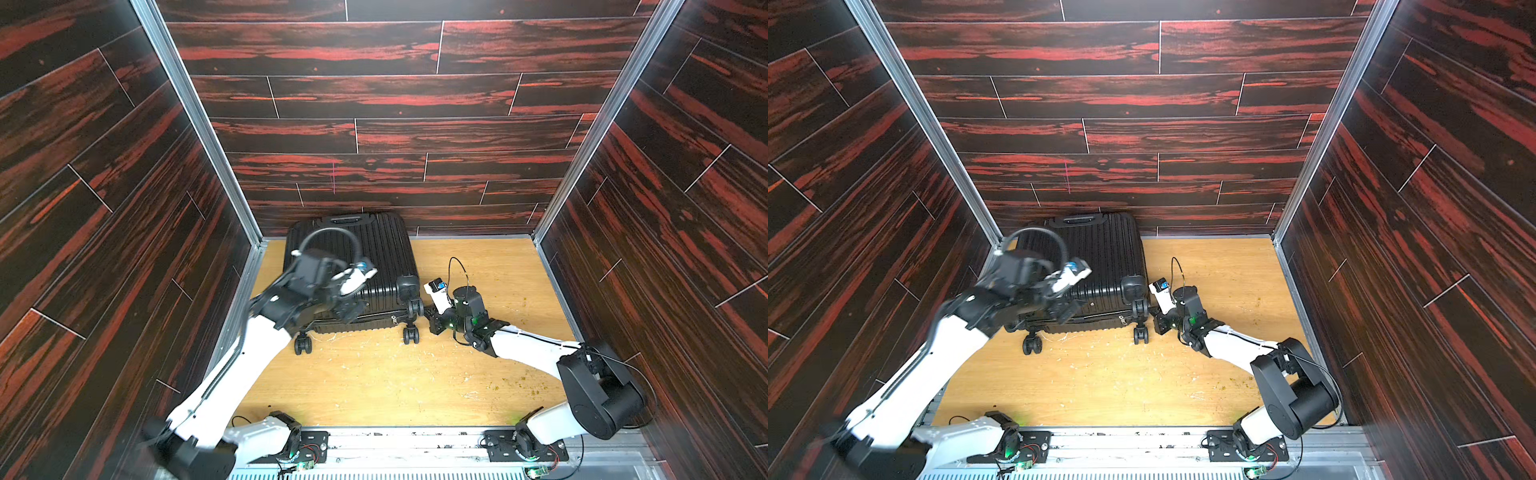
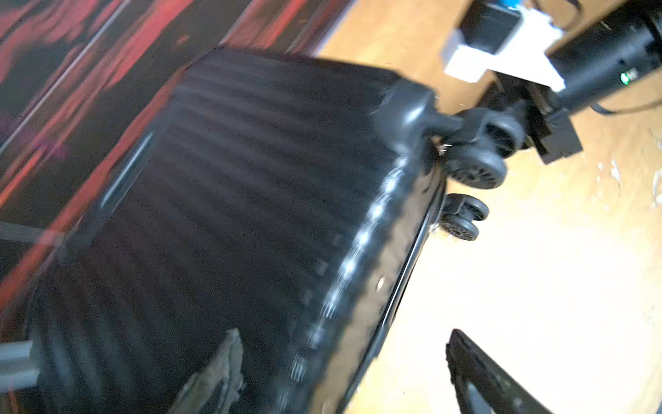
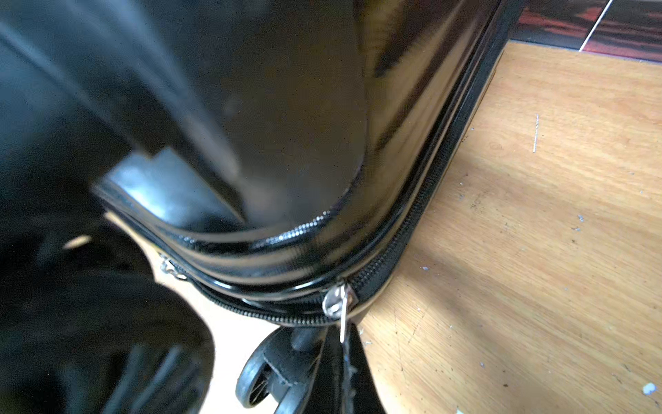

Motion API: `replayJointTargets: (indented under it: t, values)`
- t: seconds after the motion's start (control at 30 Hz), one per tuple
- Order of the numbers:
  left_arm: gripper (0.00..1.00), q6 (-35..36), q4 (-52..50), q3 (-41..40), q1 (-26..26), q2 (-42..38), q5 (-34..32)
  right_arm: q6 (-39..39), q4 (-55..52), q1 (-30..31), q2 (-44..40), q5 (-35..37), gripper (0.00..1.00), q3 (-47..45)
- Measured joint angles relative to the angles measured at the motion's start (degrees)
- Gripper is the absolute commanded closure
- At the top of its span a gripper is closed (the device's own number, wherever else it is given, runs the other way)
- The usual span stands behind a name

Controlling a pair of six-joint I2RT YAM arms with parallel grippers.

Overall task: Close the suitcase zippers
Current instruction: Zip the zipper on the suitcase.

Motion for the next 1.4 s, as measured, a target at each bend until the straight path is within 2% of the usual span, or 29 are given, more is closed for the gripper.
replayJointTargets:
  t: [0.13, 0.33, 0.6, 1.0, 1.4]
  values:
    - [0.09, 4.09, 0.04, 3.52, -2.49, 6.03, -1.22, 0.22, -0.09, 0.0, 0.0, -0.26, 1.0, 0.0]
    - [0.09, 8.28, -0.81, 7.41, -3.56, 12.44, -1.86, 0.37, -0.2, -0.04, 0.0, -0.35, 1.0, 0.0]
    - [0.09, 10.38, -1.73, 10.91, -3.85, 18.21, -1.99, 0.63, -0.26, -0.07, -0.07, -0.66, 1.0, 0.0]
    - [0.09, 8.07, 0.81, 11.5, -4.83, 20.92, -7.02, 1.75, -0.9, -0.24, -1.33, -2.03, 1.0, -1.11]
    - [0.09, 1.68, 2.56, 11.08, -6.75, 21.53, -12.74, 5.16, 1.88, -0.28, -3.26, -2.82, 1.0, -4.02]
